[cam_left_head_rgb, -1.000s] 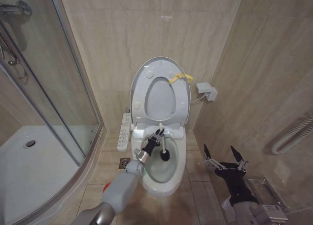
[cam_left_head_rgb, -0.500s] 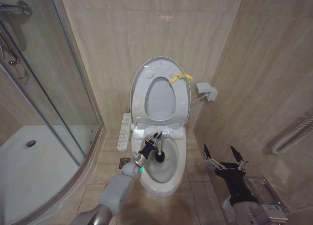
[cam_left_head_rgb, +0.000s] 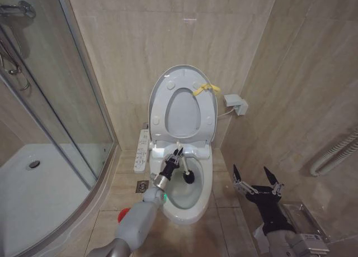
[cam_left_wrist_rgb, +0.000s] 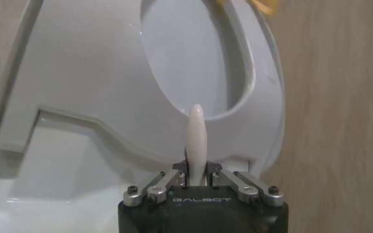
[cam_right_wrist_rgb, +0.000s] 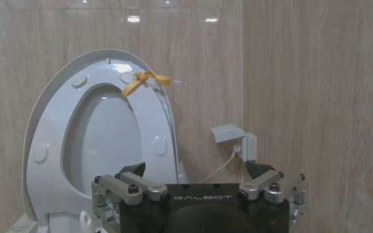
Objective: Open the toilet lid, clean the toilet bowl with a toilet brush, close the toilet lid, and flush.
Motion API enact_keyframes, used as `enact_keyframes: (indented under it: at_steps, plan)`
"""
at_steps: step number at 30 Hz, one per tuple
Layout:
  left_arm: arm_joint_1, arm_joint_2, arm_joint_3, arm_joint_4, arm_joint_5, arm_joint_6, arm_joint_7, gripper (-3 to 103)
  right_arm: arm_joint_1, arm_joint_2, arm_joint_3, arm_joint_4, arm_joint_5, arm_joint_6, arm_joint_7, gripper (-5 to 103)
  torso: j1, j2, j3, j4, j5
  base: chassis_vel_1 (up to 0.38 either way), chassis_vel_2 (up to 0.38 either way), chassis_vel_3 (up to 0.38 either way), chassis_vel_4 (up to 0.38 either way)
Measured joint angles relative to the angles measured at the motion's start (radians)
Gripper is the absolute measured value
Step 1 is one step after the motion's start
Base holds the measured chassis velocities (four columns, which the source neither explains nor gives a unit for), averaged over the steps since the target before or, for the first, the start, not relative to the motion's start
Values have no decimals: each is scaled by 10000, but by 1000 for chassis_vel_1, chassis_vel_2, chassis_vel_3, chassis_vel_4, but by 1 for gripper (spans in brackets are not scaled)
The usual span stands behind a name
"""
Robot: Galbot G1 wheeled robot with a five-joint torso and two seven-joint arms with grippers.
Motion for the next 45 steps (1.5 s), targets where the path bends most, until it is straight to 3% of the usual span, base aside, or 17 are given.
enact_keyframes:
  at_steps: [3, 7, 11, 15, 17, 21, 24, 30, 34, 37, 40, 45]
  plan:
    - [28, 129, -58, 9, 509, -246, 45, 19, 0, 0, 0, 0, 0, 0, 0, 100, 0, 0, 0, -1, 0, 0, 0, 0, 0]
    - [28, 148, -54, -74, 422, -298, 51, 19, 0, 0, 0, 0, 0, 0, 0, 100, 0, 0, 0, -3, 0, 0, 0, 0, 0]
    - [118, -83, 142, -584, -1385, 332, -53, 19, 0, 0, 0, 0, 0, 0, 0, 100, 0, 0, 0, -7, 0, 0, 0, 0, 0]
    - [281, -160, 287, -993, -2265, 794, -291, 19, 0, 0, 0, 0, 0, 0, 0, 100, 0, 0, 0, -5, 1, 0, 0, 0, 0]
    - [316, -162, 292, -992, -2214, 811, -313, 19, 0, 0, 0, 0, 0, 0, 0, 100, 0, 0, 0, -3, 0, 0, 0, 0, 0]
    - [315, -157, 116, -528, -1283, 526, -183, 19, 0, 0, 0, 0, -1, 0, 0, 100, 0, 0, 0, -3, 0, 0, 0, 0, 0]
    - [234, -108, -29, -45, -248, 10, 21, 19, 0, 0, 0, 0, 0, 0, 0, 100, 0, 0, 0, -1, 0, 0, 0, 0, 0]
    - [91, -212, -83, 154, 776, -427, 64, 19, 0, 0, 0, 0, 0, 0, 0, 100, 0, 0, 0, -3, 0, 0, 0, 0, 0]
    - [-2, -463, -24, 136, 472, -421, 47, 19, 0, 0, 0, 0, 0, 0, 0, 100, 0, 0, 0, -2, 2, 0, 0, 0, 0]
    - [-89, -762, 39, 152, -693, -164, 49, 19, 0, 0, 0, 0, 0, 0, 0, 100, 0, 0, 0, -7, 1, 0, 0, 0, 0]
    - [-166, -911, 17, 287, -1291, -27, 52, 19, 0, 0, 0, 0, 0, 0, 0, 100, 0, 0, 0, -7, 1, 0, 0, 0, 0]
    - [-183, -716, -28, 474, -901, -94, 171, 19, 0, 0, 0, 0, 0, 0, 0, 100, 0, 0, 0, -3, 1, 0, 0, 0, 0]
